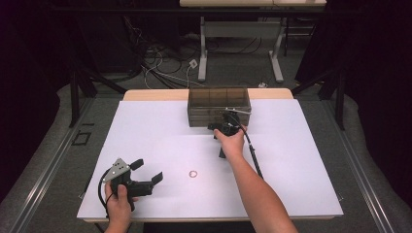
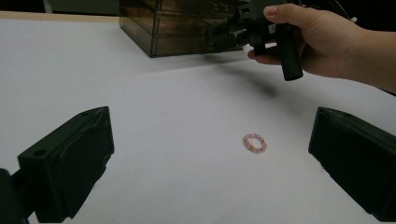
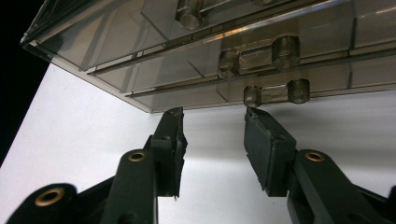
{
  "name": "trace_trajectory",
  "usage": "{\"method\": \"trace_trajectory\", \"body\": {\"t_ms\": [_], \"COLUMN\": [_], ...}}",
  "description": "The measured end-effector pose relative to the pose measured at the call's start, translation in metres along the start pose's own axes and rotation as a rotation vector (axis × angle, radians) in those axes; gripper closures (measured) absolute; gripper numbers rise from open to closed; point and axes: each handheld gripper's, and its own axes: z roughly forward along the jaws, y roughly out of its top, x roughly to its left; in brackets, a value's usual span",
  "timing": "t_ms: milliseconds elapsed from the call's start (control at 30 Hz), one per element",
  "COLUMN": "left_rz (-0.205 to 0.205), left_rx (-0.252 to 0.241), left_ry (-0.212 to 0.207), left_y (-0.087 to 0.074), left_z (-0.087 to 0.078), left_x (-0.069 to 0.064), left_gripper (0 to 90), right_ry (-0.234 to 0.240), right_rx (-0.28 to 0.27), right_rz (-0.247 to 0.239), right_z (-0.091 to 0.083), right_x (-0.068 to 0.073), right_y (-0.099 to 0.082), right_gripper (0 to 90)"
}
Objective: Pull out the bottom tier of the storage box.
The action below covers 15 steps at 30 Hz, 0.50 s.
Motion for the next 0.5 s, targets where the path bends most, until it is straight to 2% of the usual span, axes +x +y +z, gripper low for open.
{"method": "trace_trajectory", "body": {"t_ms": [133, 167, 233, 267, 367, 400, 500], "left_rz": [0.001, 0.001, 0.003, 0.004, 0.005, 0.005, 0.003], "left_rx": [-0.005, -0.006, -0.002, -0.003, -0.007, -0.004, -0.011], "left_ry": [0.002, 0.002, 0.001, 0.001, 0.001, 0.000, 0.002], "left_y": [0.0001, 0.0001, 0.0001, 0.0000, 0.0000, 0.0001, -0.0003], "left_z": [-0.0004, -0.0005, -0.0008, -0.0009, -0.0011, -0.0013, -0.0005], "left_x": [-0.0002, -0.0002, 0.0002, 0.0003, 0.0006, 0.0007, 0.0004], "left_gripper": [0.3, 0.3, 0.3, 0.3, 0.3, 0.3, 0.3], "right_ry": [-0.005, -0.006, -0.003, -0.014, -0.008, -0.007, -0.012], "right_rx": [0.010, 0.021, 0.013, 0.018, 0.009, 0.012, 0.020], "right_rz": [-0.008, 0.008, -0.002, 0.006, 0.000, 0.021, 0.013], "right_z": [0.0011, 0.0015, 0.0024, 0.0024, 0.0048, 0.0051, 0.0062], "right_x": [-0.0019, -0.0022, -0.0036, -0.0031, -0.0040, -0.0032, -0.0042], "right_y": [0.0002, 0.0002, -0.0003, -0.0001, -0.0008, -0.0014, -0.0021], "right_gripper": [59.1, 59.8, 60.0, 60.1, 60.6, 61.2, 62.1]}}
